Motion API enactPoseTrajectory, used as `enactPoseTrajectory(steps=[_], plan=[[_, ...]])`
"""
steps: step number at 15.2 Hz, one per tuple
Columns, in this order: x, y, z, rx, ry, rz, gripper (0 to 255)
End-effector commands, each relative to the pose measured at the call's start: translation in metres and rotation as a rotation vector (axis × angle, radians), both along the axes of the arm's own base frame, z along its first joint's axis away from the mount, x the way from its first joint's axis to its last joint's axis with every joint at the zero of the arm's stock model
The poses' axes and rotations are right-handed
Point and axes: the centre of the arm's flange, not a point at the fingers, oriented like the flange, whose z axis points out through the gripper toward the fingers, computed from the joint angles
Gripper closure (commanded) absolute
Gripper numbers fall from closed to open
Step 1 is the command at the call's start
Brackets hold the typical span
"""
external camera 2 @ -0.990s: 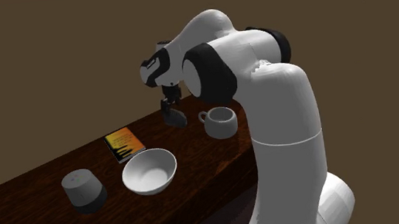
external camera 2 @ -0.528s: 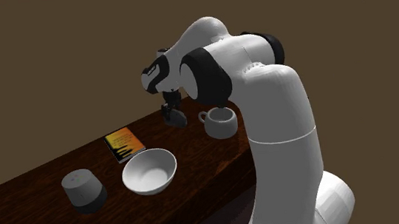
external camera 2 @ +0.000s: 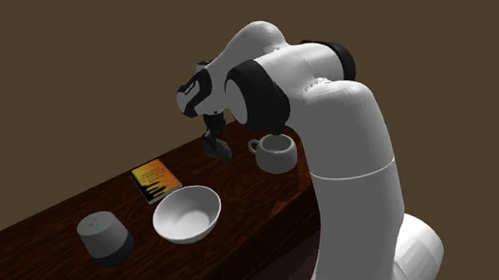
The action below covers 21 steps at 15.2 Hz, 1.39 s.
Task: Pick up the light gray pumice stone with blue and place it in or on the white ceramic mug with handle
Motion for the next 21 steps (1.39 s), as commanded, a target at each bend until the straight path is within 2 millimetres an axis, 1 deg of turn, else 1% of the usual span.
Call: enactPoseTrajectory(steps=[1, 8, 21], plan=[[0.0, 0.001, -0.001, 0.0, 0.001, 0.001, 255], [0.0, 0.001, -0.001, 0.0, 0.001, 0.001, 255], [0.0, 0.001, 0.068, 0.0, 0.001, 0.001, 255]])
